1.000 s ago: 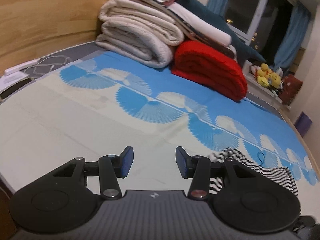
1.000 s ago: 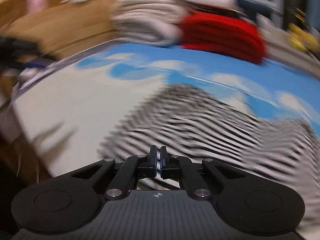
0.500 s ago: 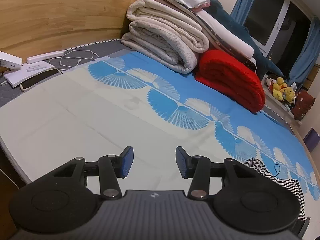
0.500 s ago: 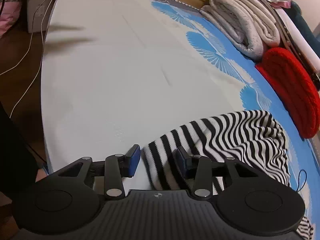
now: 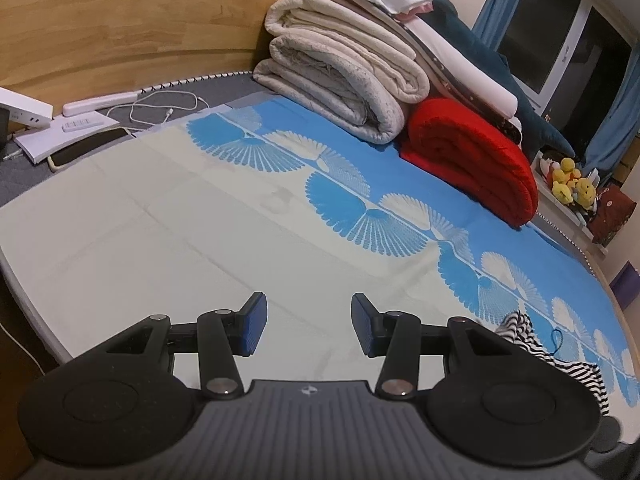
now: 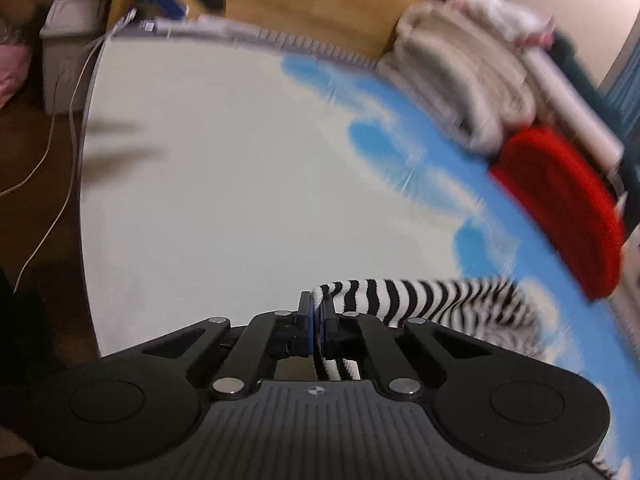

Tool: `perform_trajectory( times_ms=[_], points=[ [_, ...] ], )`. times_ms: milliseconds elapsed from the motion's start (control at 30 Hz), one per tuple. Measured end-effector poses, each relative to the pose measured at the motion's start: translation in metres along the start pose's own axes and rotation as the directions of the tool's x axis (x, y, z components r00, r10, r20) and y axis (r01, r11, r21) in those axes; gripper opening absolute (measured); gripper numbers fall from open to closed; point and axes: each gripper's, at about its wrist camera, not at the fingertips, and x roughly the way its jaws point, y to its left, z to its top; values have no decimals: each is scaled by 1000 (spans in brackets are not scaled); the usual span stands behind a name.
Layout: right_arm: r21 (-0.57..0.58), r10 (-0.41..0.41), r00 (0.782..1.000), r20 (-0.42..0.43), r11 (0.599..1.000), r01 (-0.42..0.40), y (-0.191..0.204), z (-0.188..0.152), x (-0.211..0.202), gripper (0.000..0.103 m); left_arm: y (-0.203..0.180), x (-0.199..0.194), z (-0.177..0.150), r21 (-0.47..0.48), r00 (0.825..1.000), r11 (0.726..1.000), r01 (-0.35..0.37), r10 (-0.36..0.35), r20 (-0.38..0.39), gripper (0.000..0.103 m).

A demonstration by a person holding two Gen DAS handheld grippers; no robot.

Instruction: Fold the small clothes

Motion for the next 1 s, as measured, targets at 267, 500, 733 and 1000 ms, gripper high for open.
perform_trajectory(
  times_ms=[267, 500, 733, 1000],
  points=[
    [187, 61, 987, 147, 978, -88, -21, 28, -49, 2, -33, 9, -6, 42, 1000, 999, 1, 0, -27, 50],
    [692, -119, 966, 230, 717, -76, -145, -27, -122, 2, -73, 18, -12, 78, 999, 997, 16, -12, -50, 50],
    [934, -437, 894, -98, 270, 235, -247, -194, -215, 2, -133, 29, -26, 192, 996, 979, 74, -62, -71, 51],
    [841, -199, 819, -538, -199, 504, -281, -341, -237, 8, -213, 56, -47, 250, 979, 953, 173, -139, -148, 51]
  ],
)
